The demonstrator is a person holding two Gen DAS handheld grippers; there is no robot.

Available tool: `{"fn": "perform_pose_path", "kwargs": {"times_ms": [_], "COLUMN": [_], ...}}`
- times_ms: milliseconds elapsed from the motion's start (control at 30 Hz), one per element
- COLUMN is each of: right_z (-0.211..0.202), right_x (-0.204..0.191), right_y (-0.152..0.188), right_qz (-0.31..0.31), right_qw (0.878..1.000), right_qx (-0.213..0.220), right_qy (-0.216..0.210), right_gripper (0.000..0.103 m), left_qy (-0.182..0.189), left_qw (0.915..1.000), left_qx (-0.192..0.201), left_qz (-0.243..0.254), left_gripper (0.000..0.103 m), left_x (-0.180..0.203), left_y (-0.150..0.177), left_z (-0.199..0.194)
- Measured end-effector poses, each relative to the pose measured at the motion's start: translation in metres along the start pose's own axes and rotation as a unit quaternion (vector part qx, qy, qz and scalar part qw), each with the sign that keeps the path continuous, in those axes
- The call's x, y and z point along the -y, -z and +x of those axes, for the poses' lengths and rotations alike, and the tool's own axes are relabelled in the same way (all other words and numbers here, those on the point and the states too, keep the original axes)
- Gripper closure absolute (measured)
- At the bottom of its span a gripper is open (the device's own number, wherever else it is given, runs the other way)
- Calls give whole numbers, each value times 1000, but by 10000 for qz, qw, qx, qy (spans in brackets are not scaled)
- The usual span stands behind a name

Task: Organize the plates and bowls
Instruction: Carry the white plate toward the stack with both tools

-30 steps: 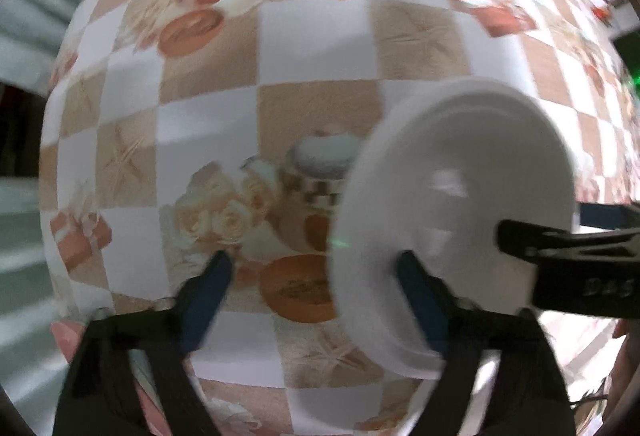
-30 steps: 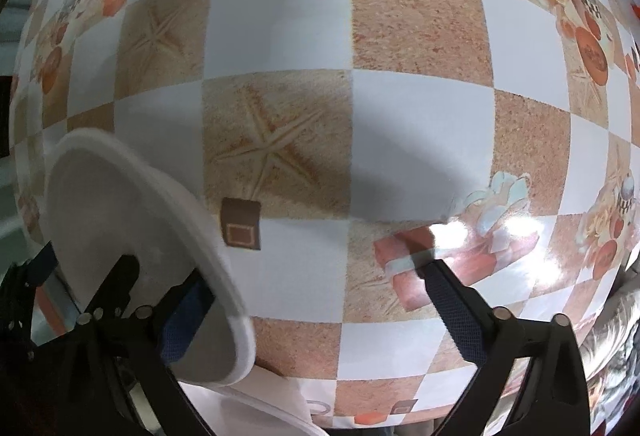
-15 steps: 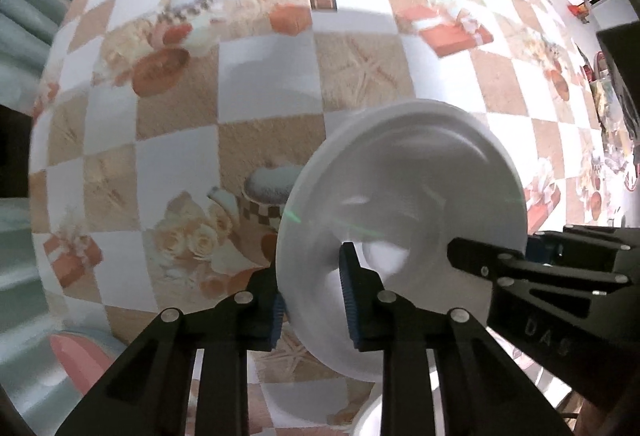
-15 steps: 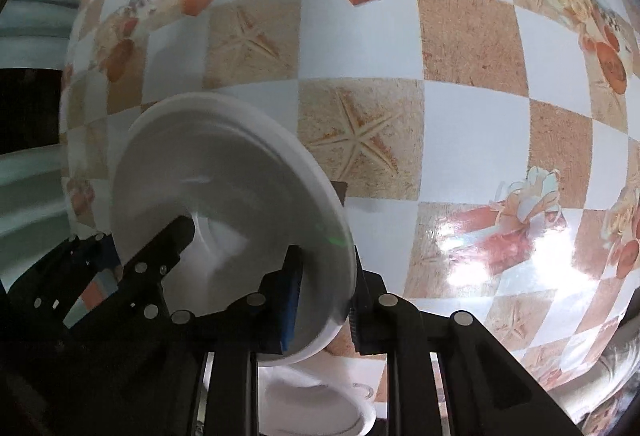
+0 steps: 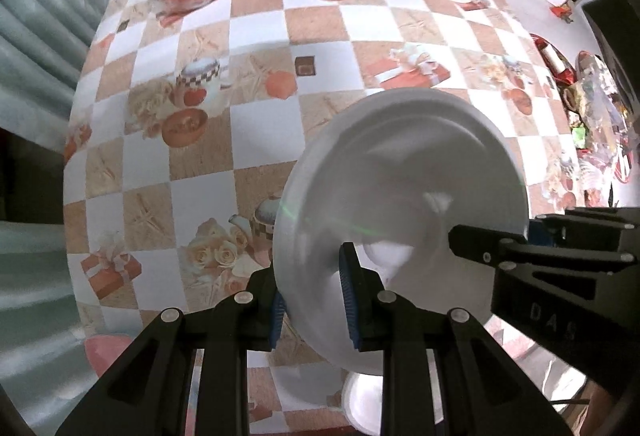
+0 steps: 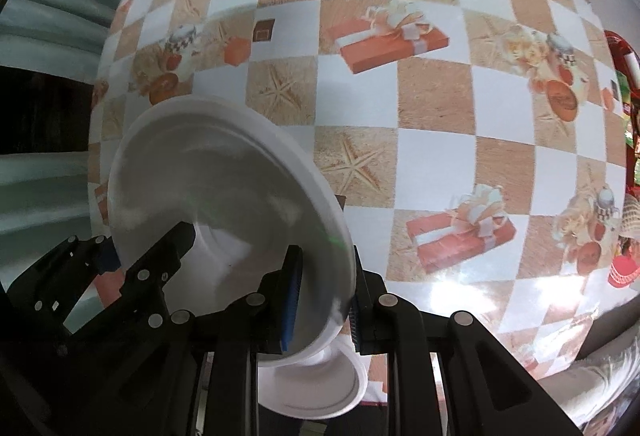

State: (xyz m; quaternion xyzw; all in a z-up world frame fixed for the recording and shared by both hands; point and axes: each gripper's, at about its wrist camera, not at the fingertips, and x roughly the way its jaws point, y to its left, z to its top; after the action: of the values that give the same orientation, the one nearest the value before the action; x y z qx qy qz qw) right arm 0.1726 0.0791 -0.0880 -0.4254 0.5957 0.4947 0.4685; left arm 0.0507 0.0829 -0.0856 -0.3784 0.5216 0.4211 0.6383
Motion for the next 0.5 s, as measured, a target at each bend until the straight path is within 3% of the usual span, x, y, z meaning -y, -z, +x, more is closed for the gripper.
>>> {"fn": "perform_pose_path", "kwargs": {"times_ms": [500], "right_z": [-27], "right_x": [4], "right_y": [57], "right_qz": [320], "right_qw": [9994], "right_qx": [113], "right_qy": [-6], "right_gripper": [81], "left_qy": [92], "left_qw": [9972], "left_qx": [159], "left_qz": [727], "left_gripper": [76], "left_x": [31], "left_y": [37], "left_z": [-40]}}
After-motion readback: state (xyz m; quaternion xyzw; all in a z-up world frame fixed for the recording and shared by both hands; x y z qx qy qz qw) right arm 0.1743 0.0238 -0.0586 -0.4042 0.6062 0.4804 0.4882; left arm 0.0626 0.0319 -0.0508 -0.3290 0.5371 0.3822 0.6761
